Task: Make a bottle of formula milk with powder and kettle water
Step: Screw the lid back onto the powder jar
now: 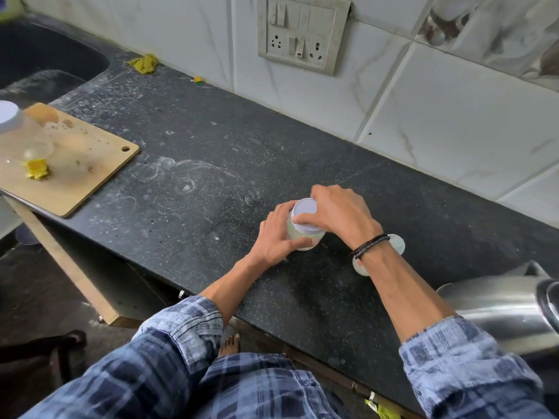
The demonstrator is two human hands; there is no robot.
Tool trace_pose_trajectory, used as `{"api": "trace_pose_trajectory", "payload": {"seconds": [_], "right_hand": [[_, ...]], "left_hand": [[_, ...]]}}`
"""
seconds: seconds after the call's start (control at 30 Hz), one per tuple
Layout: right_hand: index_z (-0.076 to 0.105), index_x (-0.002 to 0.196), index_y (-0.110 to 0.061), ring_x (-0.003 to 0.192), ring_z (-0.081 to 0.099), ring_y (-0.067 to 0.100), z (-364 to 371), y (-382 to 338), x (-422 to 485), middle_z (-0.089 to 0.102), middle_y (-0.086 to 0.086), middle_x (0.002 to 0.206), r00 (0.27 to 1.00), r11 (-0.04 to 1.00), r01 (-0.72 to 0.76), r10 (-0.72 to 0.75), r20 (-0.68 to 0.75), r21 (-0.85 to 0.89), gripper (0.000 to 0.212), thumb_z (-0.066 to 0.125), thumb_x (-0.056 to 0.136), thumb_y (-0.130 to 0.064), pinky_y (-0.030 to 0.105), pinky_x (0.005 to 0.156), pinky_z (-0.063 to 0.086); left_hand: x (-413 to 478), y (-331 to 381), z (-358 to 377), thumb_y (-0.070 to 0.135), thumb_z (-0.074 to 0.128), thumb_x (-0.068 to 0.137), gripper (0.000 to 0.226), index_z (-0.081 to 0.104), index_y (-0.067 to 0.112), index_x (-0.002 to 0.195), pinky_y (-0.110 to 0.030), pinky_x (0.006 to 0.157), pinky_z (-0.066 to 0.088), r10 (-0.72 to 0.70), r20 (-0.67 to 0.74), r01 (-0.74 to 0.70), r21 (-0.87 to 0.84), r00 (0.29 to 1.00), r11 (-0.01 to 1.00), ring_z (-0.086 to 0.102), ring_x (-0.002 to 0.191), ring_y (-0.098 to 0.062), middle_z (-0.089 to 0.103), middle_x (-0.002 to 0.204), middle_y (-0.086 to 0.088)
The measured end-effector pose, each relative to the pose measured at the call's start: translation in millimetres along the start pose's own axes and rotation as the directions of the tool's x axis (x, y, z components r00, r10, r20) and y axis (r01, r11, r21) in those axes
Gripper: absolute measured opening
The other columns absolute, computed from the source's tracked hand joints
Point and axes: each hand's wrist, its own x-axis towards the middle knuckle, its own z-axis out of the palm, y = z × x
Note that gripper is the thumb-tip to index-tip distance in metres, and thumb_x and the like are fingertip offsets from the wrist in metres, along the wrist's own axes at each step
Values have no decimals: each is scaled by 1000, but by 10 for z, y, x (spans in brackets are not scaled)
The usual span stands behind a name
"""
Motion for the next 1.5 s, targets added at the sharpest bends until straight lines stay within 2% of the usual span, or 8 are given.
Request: {"api": "trace_pose_trajectory", "payload": {"seconds": [0.1, 0.27, 0.43, 0.6, 0.73, 1.07, 1.3, 1.5], "right_hand": [[58, 103, -16, 95, 67, 32, -6, 17, -13, 72, 11, 111, 995, 996, -86, 84, -55, -32, 71, 61, 81, -84, 38, 67, 41], [55, 145, -27, 121, 64, 30, -31, 18, -21, 65, 4, 139, 1000, 997, 17, -19, 21, 72, 80, 81, 78, -63, 43, 88, 51], [59, 125, -19, 105, 67, 32, 79, -30, 21, 69, 8, 119, 999, 999, -43, 43, -24, -7, 73, 71, 80, -75, 38, 71, 42], [53, 140, -27, 113, 63, 35, 93, 4, 12, 60, 10, 130, 999, 996, 10, -14, 49, 89, 76, 78, 79, -64, 41, 81, 46], [54, 139, -23, 106, 64, 36, 172, -30, -42, 58, 15, 127, 999, 991, -12, 16, -30, 131, 71, 78, 78, -52, 39, 80, 49], [39, 141, -22, 105, 64, 37, 354, 80, 15, 50, 12, 125, 995, 993, 82, -78, -54, 87, 72, 62, 87, -65, 37, 71, 40], [36, 142, -19, 93, 68, 40, 477, 42, 39, 59, 16, 114, 979, 994, 110, -109, -173, 0, 74, 45, 91, -72, 37, 64, 39], [46, 139, -17, 69, 68, 35, 525, -11, -11, 64, 16, 95, 957, 993, 85, -103, -272, -77, 72, 34, 92, -71, 32, 53, 33]], "left_hand": [[1, 9, -10, 64, 67, 66, 87, 39, 35, 143, -45, 103, 35, 5, 8, -5, -11, 1000, 1000, 41, 119, -11, 41, 133, 18], [-5, 6, -8, 66, 68, 64, 90, 39, 34, 143, -44, 102, 35, -9, 3, 9, -20, 1000, 1000, 42, 119, -13, 42, 133, 17], [1, -2, -11, 62, 69, 68, 87, 39, 32, 145, -48, 104, 36, 13, 12, -13, -10, 1000, 1000, 42, 120, -12, 44, 136, 13], [0, -4, -8, 69, 65, 66, 89, 39, 34, 143, -44, 102, 36, 7, 15, -7, -13, 1000, 1000, 41, 116, -8, 41, 131, 18], [4, -22, 2, 71, 63, 65, 87, 38, 37, 142, -41, 100, 35, 28, -1, -28, -10, 1000, 1000, 39, 113, -4, 41, 130, 20], [1, -23, 24, 71, 64, 68, 91, 39, 32, 146, -43, 108, 35, 56, 4, -56, -24, 998, 998, 40, 125, -11, 40, 140, 14], [-12, -23, 35, 61, 76, 72, 86, 44, 27, 145, -40, 111, 35, 99, -16, -100, -69, 995, 993, 32, 129, 6, 41, 140, 15], [-15, -37, 63, 63, 70, 78, 77, 40, 35, 144, -40, 109, 34, 179, -74, -183, -61, 981, 981, 32, 133, 3, 30, 139, 43]]}}
